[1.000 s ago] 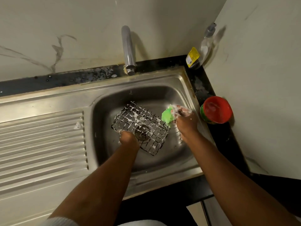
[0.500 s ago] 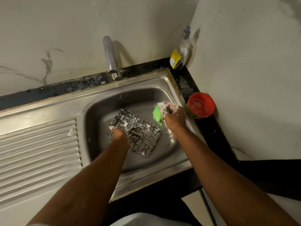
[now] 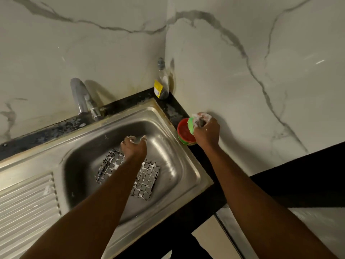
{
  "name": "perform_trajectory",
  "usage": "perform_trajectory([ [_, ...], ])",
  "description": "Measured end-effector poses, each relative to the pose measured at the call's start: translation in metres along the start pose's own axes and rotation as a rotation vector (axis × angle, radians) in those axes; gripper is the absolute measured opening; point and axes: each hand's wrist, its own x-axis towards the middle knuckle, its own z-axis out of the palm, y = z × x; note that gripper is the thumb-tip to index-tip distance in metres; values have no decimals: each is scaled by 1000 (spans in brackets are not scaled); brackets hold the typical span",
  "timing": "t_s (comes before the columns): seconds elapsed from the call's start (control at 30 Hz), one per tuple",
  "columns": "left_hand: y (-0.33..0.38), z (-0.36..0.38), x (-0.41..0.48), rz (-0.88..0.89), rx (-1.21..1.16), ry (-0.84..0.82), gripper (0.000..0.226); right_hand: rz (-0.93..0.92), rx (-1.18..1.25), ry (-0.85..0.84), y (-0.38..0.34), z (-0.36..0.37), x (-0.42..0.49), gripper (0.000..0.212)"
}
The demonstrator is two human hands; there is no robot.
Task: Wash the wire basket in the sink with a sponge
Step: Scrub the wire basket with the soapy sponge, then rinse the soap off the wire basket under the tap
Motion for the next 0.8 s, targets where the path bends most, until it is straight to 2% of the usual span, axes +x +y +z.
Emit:
perform_trajectory([
  [0.1, 8, 11, -3, 76, 2, 25, 49, -29, -58, -100, 7, -5, 2, 28],
  [0.23, 11, 13, -8, 58, 24, 13, 48, -80, -196, -243, 14, -3, 6, 35],
  [0.4, 4, 2, -6, 30, 56, -85, 42, -291, -380, -126, 7, 7, 11, 25],
  [0.5, -6, -10, 1, 37, 58, -113, 38, -365, -427, -140, -5, 22, 10, 17],
  [0.6, -15, -25, 9, 10, 47, -116, 20, -395, -387, -175, -13, 46, 13, 13],
  [0.67, -18, -35, 13, 8, 41, -109, 15, -394, -288, -229, -21, 64, 11, 20],
  [0.73, -22, -49, 19, -7, 43, -84, 13, -323, -166, -373, -36, 87, 4, 21],
  [0.8, -27, -65, 24, -23, 20, -42, 11, -197, -48, -549, -51, 115, -5, 10],
])
